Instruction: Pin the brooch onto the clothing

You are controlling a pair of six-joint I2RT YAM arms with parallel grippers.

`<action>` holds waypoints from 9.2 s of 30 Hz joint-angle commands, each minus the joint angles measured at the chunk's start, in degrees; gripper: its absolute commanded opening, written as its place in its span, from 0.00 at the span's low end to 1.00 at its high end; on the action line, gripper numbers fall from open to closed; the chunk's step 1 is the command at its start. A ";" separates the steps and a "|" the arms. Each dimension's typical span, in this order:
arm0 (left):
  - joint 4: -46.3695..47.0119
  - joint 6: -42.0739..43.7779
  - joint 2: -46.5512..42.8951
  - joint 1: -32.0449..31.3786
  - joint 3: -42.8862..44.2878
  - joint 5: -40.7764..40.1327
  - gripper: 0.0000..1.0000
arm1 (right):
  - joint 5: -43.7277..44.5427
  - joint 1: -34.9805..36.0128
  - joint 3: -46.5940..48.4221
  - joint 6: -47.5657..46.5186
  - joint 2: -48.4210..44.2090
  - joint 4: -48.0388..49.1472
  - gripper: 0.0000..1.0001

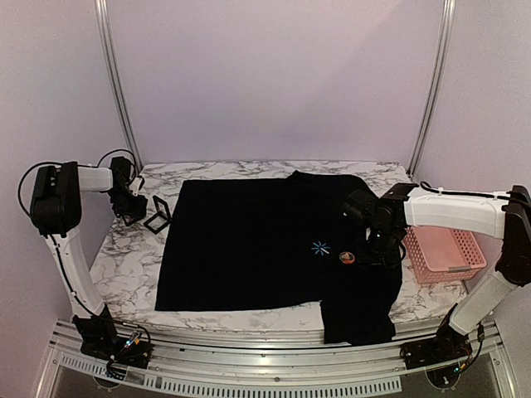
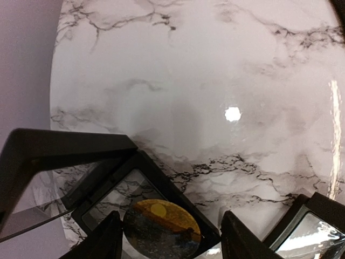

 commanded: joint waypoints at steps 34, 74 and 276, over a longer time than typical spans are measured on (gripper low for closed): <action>0.26 1.20 -2.39 0.34 0.14 1.69 0.29 | 2.87 1.46 0.67 -1.64 1.59 -0.91 0.41; -17.19 10.05 -31.48 -11.22 3.06 17.85 0.00 | 1.58 2.21 2.79 -16.03 -11.66 11.56 0.42; -5.35 3.33 -13.37 -57.64 8.67 15.63 0.86 | -20.46 -8.11 -16.86 -61.75 -30.00 61.12 0.00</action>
